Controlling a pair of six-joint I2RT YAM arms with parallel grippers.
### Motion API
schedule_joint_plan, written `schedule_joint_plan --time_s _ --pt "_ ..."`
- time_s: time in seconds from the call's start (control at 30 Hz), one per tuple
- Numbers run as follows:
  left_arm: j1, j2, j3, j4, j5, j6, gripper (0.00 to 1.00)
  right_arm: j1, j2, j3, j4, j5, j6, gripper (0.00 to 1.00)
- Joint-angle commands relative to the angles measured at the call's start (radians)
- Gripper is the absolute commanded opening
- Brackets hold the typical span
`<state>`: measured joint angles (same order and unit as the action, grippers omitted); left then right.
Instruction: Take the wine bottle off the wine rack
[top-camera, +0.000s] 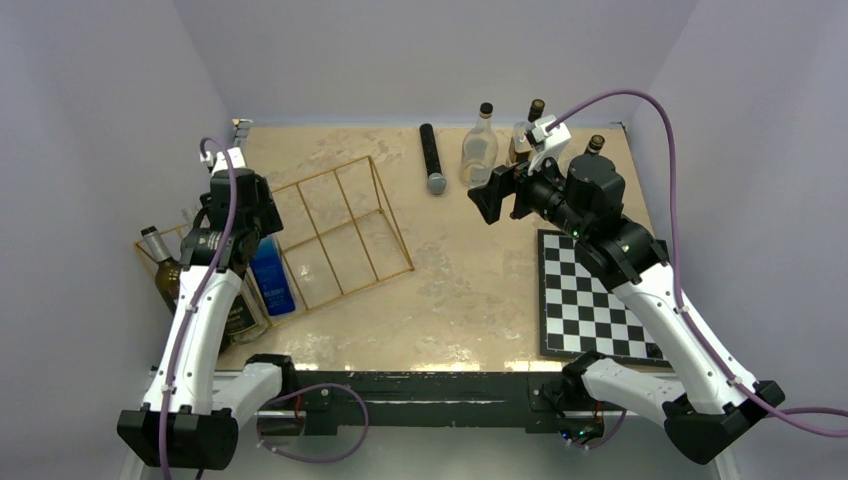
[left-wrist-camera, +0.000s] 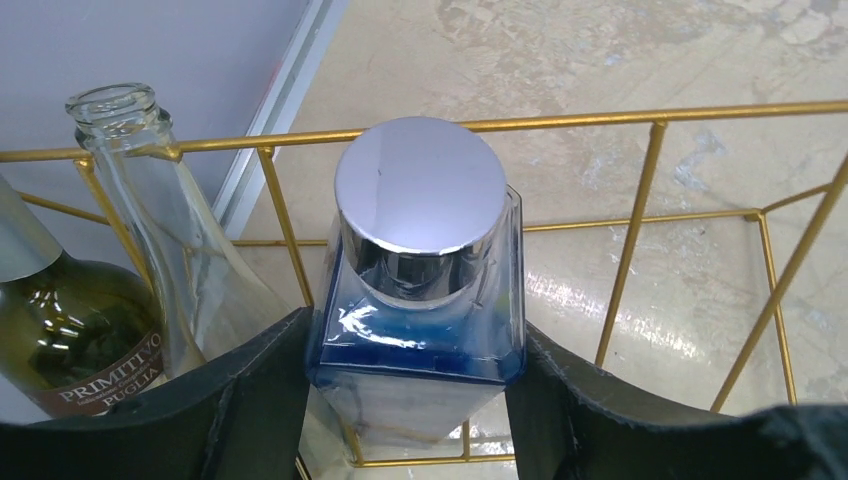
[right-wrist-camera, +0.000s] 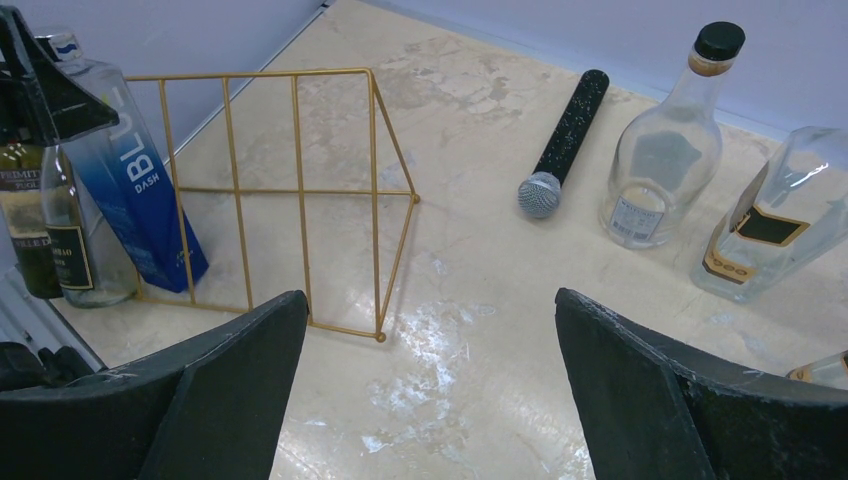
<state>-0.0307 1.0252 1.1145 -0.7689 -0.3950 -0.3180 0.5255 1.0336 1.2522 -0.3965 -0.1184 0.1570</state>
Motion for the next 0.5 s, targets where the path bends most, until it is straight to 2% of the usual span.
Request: schedule_joint_plan --time_s 0.0,0.47 --pt "-0.04 -0.076 0.021 0.127 0.06 0.013 0.0 0.002 -0.007 0.016 0.015 0.006 -0.005 0.99" --pt "-0.104 -0.178 0.053 0.097 0.153 0.029 0.0 0.002 -0.01 0.02 0.012 0.01 0.002 0.99"
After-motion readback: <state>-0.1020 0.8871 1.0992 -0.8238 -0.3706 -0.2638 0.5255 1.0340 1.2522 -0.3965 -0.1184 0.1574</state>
